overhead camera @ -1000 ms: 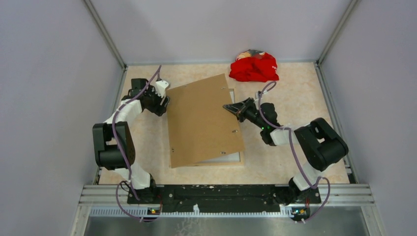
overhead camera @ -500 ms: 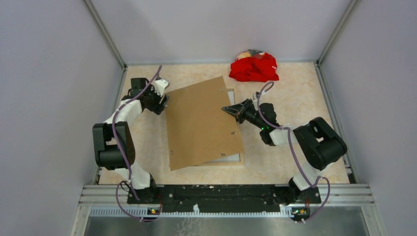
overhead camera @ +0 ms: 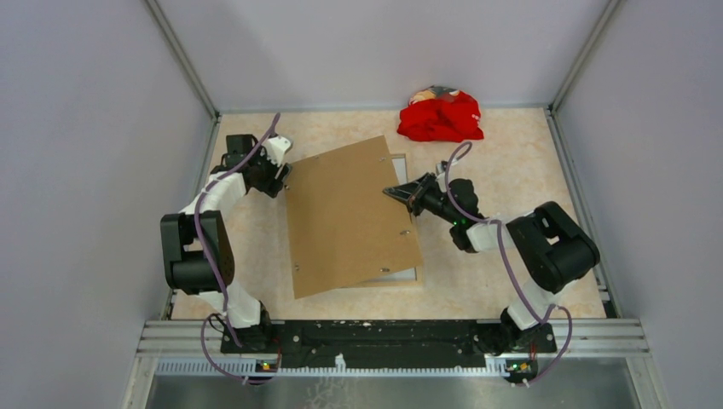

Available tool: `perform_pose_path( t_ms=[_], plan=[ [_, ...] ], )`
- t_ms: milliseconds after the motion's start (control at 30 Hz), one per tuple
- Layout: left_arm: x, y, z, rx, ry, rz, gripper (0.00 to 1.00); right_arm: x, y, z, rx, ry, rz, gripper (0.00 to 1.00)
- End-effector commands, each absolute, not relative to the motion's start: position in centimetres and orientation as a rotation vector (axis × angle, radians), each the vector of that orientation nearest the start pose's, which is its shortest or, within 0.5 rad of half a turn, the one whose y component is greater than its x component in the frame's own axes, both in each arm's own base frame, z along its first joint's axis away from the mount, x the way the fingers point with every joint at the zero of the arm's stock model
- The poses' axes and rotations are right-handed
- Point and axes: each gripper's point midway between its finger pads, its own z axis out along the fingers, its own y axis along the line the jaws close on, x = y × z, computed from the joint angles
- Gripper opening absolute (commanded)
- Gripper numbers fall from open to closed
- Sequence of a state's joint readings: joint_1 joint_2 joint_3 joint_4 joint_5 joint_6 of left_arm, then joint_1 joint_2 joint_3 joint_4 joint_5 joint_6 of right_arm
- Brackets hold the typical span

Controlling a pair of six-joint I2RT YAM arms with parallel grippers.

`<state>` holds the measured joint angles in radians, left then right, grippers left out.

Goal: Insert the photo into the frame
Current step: Turn over the photo frame item on the photo frame.

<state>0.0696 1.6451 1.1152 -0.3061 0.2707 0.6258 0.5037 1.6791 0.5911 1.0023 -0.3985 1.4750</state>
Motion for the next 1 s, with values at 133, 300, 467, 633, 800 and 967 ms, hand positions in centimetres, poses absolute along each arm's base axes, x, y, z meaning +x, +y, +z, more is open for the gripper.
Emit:
perform_pose_path(
  t_ms=[133,300,467,633,800,967],
  plan=[
    [43.5,0.0,10.5,0.716,2.227,-0.049,0.78,32.9,30.7,21.6,0.49,1.775,1.85,0.0],
    [43.4,1.0,10.2,0.712,2.252,-0.043,0.84,34.2,27.8,20.7,0.567,1.75,1.765,0.0],
    [42.2,0.6,8.4,0.76,2.29,-0.09,0.89,34.6,26.1,19.2,0.621,1.734,1.728,0.0],
    [40.0,-0.8,6.2,0.845,2.308,-0.196,0.86,34.8,25.7,17.7,0.659,1.739,1.701,0.0],
    [38.2,-1.8,4.7,0.929,2.307,-0.252,0.81,35.1,25.5,16.7,0.676,1.743,1.679,0.0],
    [36.4,-2.4,3.2,0.995,2.323,-0.302,0.75,35.6,25.5,16.3,0.676,1.74,1.658,0.0]
  ],
)
